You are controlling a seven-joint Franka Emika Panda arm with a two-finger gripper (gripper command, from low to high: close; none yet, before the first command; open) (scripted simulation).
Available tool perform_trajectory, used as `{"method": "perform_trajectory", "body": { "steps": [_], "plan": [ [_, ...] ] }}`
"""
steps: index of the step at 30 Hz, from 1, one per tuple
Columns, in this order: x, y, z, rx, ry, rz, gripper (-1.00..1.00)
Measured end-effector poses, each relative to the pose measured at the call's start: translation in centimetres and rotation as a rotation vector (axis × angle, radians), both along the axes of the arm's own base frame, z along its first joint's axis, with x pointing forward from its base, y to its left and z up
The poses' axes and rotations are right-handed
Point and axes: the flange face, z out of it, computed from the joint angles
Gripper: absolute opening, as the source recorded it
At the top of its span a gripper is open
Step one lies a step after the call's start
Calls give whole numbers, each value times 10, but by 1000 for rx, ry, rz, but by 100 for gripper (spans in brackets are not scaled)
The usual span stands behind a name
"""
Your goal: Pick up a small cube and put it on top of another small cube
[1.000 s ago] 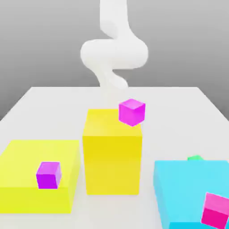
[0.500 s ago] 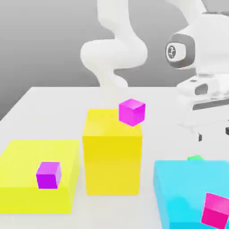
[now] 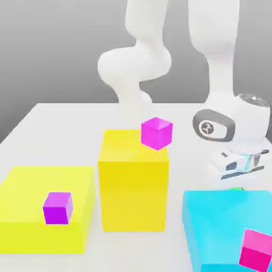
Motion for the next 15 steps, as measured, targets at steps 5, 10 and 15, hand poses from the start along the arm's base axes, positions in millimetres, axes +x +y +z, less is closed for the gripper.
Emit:
{"method": "perform_trajectory", "body": {
  "steps": [5, 10, 15],
  "plan": [
    [1, 1, 21, 0, 0, 0, -100],
    [15, -8, 54, -12, 11, 4, -100],
    [-8, -4, 38, -61, 138, 185, -100]
  ]
}}
